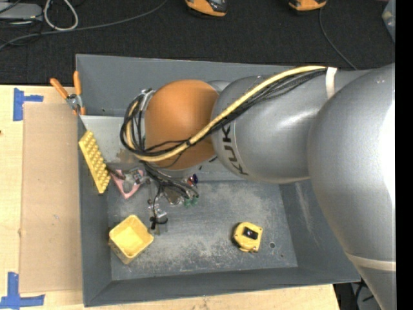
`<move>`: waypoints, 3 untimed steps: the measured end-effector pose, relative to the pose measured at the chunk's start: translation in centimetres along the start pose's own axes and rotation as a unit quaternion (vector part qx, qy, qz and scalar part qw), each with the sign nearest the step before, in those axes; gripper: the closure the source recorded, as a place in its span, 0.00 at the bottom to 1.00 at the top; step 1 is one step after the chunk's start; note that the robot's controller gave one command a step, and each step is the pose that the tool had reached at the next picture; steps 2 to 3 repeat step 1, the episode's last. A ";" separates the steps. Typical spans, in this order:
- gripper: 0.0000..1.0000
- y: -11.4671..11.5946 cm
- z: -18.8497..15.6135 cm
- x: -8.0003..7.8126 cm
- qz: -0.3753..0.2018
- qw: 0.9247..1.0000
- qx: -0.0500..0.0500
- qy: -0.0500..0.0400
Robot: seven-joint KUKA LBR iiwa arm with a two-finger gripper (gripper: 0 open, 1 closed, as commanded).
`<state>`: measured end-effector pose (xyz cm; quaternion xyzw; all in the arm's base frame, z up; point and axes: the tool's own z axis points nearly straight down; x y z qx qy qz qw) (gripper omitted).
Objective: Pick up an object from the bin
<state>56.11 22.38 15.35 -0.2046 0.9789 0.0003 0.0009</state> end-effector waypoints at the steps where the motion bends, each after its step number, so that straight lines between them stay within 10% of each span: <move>1: 1.00 3.0 3.0 2.2 -0.123 0.992 -0.003 0.007; 3: 1.00 3.0 3.0 2.2 -0.123 0.992 -0.003 0.007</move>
Offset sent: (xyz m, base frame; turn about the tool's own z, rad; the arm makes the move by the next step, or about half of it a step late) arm 0.0000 0.0000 0.0000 0.0000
